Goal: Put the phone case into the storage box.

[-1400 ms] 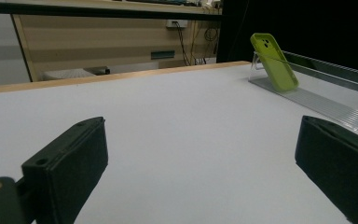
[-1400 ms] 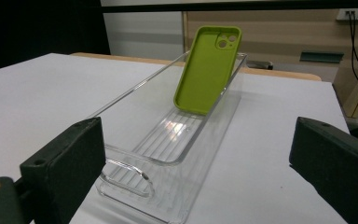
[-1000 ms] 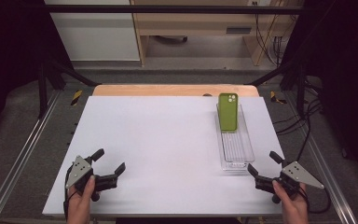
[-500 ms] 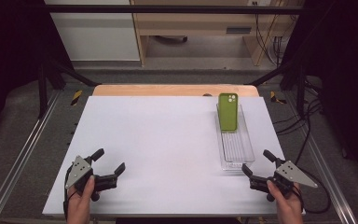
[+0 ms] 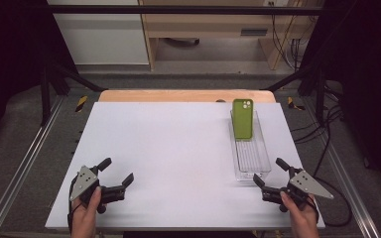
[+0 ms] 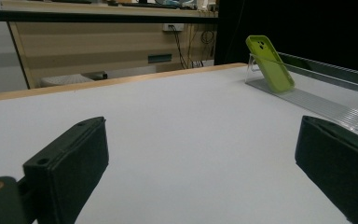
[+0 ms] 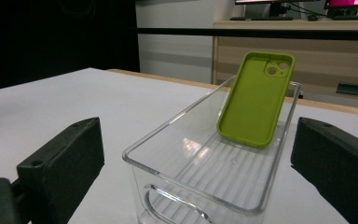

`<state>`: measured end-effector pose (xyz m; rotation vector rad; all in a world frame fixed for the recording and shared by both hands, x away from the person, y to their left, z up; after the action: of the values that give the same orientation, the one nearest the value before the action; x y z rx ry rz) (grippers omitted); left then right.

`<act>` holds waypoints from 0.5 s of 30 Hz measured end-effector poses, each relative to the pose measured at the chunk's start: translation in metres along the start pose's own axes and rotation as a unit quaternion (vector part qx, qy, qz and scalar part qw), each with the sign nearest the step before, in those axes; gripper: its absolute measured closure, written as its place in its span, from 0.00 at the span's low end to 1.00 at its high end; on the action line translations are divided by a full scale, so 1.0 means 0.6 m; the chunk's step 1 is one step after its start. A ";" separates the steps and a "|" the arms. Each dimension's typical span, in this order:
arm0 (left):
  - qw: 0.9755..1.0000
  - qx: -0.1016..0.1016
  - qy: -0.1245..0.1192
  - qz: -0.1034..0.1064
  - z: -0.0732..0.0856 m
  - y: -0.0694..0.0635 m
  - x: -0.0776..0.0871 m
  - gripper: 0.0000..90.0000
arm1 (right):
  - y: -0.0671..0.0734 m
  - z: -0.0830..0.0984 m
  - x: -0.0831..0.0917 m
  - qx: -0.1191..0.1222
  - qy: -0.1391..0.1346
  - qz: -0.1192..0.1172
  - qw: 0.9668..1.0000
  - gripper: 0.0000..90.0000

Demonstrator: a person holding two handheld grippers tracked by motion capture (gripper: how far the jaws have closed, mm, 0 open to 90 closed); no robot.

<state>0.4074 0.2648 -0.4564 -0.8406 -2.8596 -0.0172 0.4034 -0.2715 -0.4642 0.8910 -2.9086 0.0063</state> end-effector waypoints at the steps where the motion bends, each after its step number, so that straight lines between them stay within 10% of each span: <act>1: 1.000 0.000 -0.001 0.000 0.000 0.000 0.000 0.02 | 0.000 -0.001 -0.002 0.002 -0.004 -0.001 1.000 0.03; 15: 1.000 -0.001 -0.008 0.003 -0.002 0.000 0.002 0.02 | 0.014 -0.008 -0.038 0.009 -0.013 -0.002 1.000 0.04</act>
<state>0.4067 0.2653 -0.4548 -0.8532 -2.8720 -0.0115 0.4179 -0.2520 -0.4611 0.9063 -2.9359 0.0216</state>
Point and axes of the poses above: each handheld gripper's, and its own axes: x roughly backward along the jaws, z roughly out of its underside, y roughly to its left, the point moved 1 cm from there along -x, roughly forward along the jaws, and after that the axes turned 2 degrees about -z, right-handed, at the moved point
